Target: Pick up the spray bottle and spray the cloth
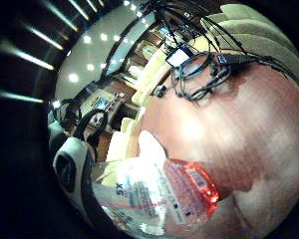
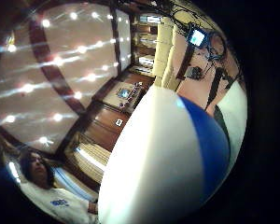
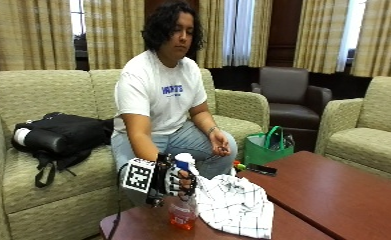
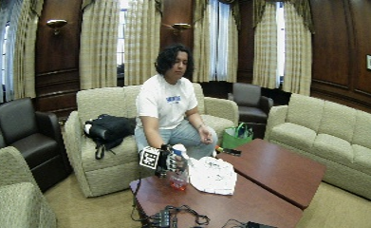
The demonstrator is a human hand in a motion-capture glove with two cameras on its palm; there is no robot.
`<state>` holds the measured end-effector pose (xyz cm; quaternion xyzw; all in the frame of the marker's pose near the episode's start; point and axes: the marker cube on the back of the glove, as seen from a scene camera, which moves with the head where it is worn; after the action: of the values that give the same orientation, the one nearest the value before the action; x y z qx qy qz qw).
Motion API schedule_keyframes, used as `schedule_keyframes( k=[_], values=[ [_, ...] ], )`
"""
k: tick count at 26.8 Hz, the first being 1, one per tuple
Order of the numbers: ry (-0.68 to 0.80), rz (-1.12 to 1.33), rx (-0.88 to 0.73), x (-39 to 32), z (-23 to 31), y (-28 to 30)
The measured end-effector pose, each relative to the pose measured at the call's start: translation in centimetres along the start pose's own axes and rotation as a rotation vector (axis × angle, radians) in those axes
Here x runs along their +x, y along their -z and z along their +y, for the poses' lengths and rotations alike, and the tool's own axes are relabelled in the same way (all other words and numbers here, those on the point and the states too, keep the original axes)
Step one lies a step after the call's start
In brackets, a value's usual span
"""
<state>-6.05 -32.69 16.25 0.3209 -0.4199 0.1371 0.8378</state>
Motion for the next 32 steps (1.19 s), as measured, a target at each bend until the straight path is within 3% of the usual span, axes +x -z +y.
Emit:
schedule_keyframes(
  k=[20, 28, 32],
  values=[
    [-0.045, 0.004, -0.12, -2.4, -1.8, 0.3],
    [0.063, 0.179, -0.363, -11.0, -4.9, 3.1],
    [0.076, 0.338, -0.567, -15.0, -5.5, 2.8]
  ],
)
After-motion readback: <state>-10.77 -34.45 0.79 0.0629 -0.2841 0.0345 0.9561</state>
